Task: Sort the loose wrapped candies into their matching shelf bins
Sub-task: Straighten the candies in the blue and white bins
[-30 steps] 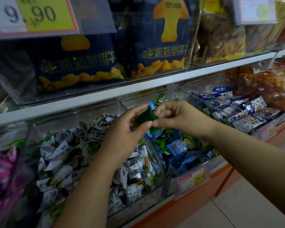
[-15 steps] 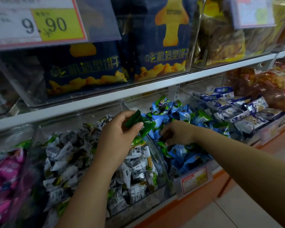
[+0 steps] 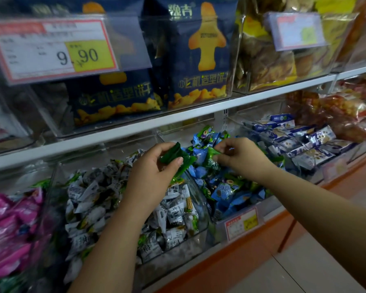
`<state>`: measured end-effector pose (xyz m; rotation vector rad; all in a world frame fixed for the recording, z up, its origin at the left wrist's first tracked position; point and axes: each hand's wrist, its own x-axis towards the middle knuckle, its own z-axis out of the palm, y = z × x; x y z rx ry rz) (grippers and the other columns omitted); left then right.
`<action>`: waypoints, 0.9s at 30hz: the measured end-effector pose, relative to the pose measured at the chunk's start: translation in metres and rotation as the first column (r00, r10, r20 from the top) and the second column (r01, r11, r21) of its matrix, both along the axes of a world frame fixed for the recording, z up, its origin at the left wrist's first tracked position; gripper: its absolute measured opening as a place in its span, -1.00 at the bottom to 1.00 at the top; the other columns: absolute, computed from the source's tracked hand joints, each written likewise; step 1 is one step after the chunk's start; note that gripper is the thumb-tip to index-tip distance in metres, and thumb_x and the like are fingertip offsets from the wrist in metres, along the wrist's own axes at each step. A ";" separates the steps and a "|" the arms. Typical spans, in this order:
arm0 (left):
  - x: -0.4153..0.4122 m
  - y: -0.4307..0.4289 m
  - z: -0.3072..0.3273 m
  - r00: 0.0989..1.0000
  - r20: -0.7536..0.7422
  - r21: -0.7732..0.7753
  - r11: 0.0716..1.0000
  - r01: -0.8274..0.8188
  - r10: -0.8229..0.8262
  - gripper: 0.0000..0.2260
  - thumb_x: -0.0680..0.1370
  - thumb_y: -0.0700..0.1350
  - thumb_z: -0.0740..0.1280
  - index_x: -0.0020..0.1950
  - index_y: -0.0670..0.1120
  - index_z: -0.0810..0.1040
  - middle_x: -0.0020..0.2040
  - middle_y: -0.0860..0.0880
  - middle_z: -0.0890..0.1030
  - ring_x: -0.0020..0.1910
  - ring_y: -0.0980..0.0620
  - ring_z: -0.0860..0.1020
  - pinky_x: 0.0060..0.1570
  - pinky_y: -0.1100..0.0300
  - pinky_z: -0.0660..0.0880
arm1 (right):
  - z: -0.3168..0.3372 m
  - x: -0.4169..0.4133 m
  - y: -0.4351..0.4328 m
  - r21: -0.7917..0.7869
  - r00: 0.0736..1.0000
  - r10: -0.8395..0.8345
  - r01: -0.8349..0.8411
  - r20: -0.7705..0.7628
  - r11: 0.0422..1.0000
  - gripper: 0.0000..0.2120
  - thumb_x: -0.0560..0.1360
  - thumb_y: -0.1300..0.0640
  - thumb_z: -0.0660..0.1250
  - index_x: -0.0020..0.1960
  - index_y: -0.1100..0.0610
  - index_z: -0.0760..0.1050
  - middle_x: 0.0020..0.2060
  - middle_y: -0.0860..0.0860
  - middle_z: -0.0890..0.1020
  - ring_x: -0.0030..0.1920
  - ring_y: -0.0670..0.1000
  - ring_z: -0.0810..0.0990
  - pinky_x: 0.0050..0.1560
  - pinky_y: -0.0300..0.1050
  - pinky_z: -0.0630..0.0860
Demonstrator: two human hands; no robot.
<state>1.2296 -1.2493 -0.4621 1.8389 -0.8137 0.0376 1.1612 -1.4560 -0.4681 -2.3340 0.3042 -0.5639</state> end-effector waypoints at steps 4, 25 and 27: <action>-0.018 0.014 0.012 0.999 -0.046 -0.005 1.000 0.008 -0.009 -0.78 0.52 -0.04 0.37 0.06 0.24 0.45 -0.03 0.23 0.57 -0.09 0.27 0.56 -0.22 0.48 0.42 | 0.019 -0.025 0.027 0.207 0.992 0.058 -0.080 0.108 0.975 -0.90 0.48 0.15 0.39 -0.08 0.03 0.48 -0.12 0.01 0.55 -0.08 0.04 0.63 0.01 -0.10 0.61; -0.063 0.263 0.038 0.985 -0.067 -0.030 0.986 -0.163 0.161 -0.89 0.49 -0.01 0.39 -0.04 0.20 0.57 -0.04 0.23 0.62 -0.06 0.25 0.58 -0.02 0.31 0.52 | 0.068 -0.011 0.281 0.246 0.854 0.518 -0.512 0.044 0.823 -0.84 0.52 0.18 0.33 -0.10 -0.08 0.58 -0.26 -0.13 0.69 -0.25 -0.20 0.64 -0.25 -0.41 0.52; -0.065 0.299 0.034 0.959 -0.047 -0.021 0.960 -0.279 0.278 -0.92 0.51 0.01 0.36 -0.02 0.19 0.56 -0.05 0.29 0.58 -0.08 0.31 0.54 -0.08 0.44 0.45 | 0.064 0.001 0.302 0.173 0.849 0.528 -0.517 -0.027 0.839 -0.89 0.52 0.13 0.33 -0.05 -0.09 0.54 -0.19 -0.16 0.66 -0.28 -0.30 0.59 -0.28 -0.48 0.47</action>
